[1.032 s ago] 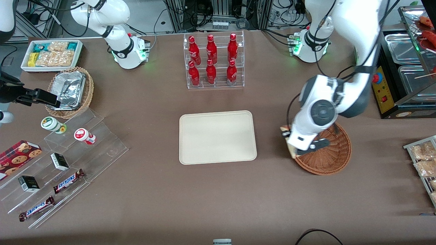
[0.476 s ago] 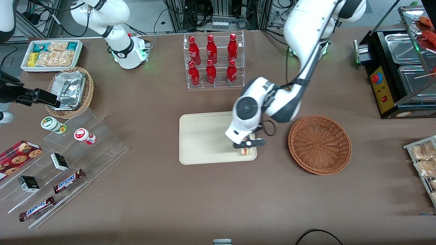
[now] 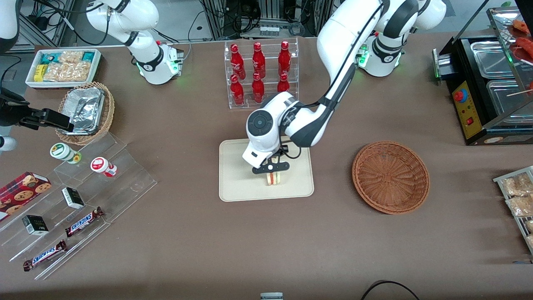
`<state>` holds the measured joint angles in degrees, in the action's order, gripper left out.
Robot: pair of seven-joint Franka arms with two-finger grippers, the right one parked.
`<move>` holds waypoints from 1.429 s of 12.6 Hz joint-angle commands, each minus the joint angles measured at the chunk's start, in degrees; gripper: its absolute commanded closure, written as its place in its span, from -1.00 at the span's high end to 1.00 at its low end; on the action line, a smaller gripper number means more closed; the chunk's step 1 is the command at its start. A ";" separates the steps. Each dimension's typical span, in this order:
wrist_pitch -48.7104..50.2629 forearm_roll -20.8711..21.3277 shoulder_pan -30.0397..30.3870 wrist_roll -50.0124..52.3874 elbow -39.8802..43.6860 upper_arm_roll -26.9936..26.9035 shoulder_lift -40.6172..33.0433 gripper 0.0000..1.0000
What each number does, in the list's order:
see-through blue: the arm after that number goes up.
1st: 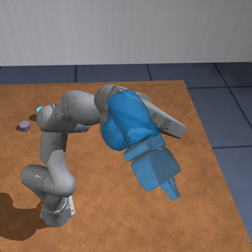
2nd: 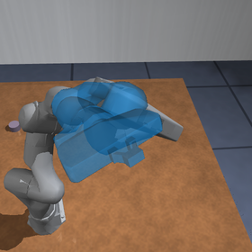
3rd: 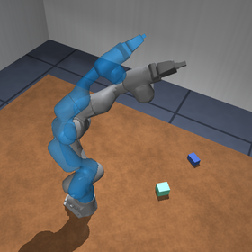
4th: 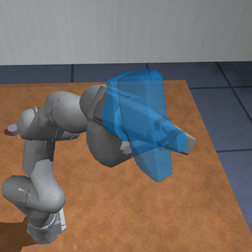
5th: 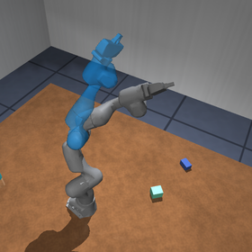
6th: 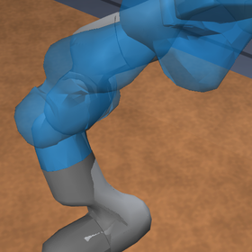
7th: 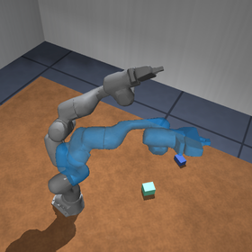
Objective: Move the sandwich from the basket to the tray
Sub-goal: 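Carry the sandwich with the left gripper over the cream tray, then lower the sandwich onto the tray and open the left gripper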
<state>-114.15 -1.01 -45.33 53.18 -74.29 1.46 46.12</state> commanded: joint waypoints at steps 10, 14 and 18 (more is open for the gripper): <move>0.69 -1.01 -0.99 7.47 6.00 -0.41 5.38 0.99; 3.22 -0.93 -1.08 7.20 6.09 -0.50 2.58 1.00; 6.92 -0.84 -0.38 3.44 6.09 -0.76 -2.96 1.00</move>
<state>-109.18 -1.28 -45.59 59.06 -67.50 1.35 46.44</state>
